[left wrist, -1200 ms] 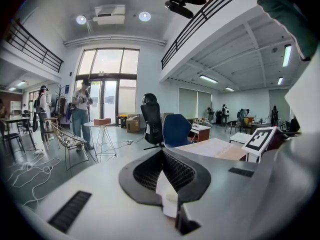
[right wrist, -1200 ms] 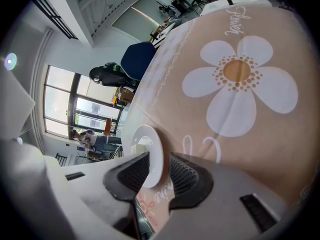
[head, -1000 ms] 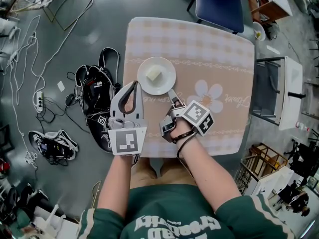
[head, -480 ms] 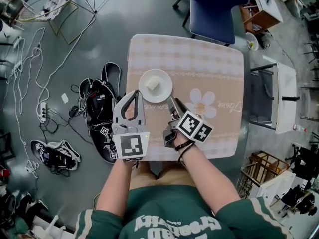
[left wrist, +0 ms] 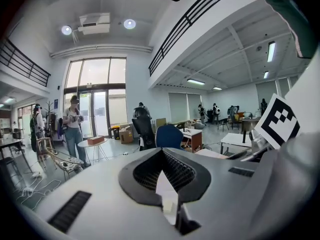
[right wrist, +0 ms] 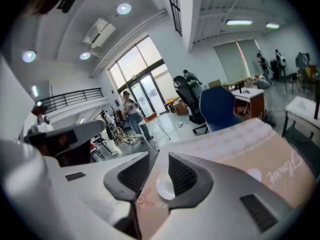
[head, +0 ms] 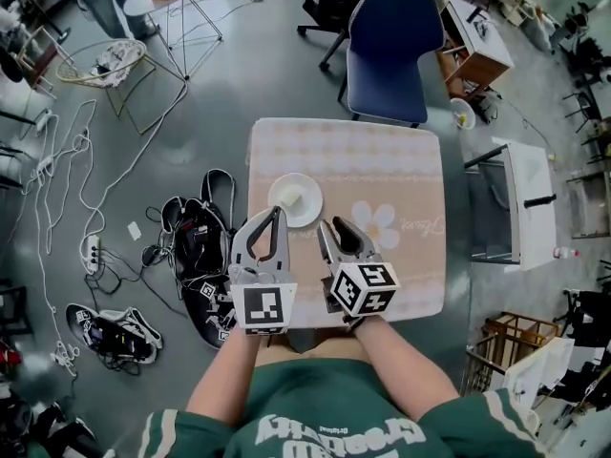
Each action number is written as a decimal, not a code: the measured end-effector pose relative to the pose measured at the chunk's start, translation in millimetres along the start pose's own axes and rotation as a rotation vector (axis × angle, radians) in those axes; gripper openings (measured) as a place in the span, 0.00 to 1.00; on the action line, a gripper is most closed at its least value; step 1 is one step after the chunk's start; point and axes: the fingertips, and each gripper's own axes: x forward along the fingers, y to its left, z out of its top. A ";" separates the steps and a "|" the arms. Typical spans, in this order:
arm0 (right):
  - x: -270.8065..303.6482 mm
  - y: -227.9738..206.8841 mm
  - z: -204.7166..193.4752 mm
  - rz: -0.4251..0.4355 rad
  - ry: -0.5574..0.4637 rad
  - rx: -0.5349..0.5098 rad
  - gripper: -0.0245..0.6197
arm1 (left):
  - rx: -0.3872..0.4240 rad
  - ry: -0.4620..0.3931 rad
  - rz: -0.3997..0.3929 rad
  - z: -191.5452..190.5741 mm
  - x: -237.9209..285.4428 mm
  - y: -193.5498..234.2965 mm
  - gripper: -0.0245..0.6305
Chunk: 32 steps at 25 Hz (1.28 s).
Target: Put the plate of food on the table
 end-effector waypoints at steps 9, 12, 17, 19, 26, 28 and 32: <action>-61.0 53.5 75.8 0.046 -0.177 -0.474 0.24 | 0.024 -0.087 -0.098 57.9 -33.0 -6.6 0.05; -83.5 70.8 91.6 0.089 -0.208 -0.573 0.23 | 0.060 -0.136 -0.131 77.9 -43.3 -8.8 0.05; -121.5 98.4 114.1 0.161 -0.282 -0.591 0.12 | 0.104 -0.159 -0.188 96.6 -64.6 -12.5 0.05; -133.5 111.0 119.0 0.192 -0.310 -0.621 0.08 | 0.104 -0.164 -0.207 100.9 -72.0 -13.1 0.05; -150.8 132.0 110.1 0.257 -0.304 -0.685 0.06 | 0.148 -0.178 -0.246 108.2 -85.7 -22.0 0.05; -151.9 132.0 111.3 0.246 -0.311 -0.701 0.06 | 0.149 -0.180 -0.248 108.7 -86.9 -23.4 0.05; -154.3 126.3 114.4 0.217 -0.314 -0.706 0.06 | 0.159 -0.190 -0.246 110.9 -90.5 -26.3 0.05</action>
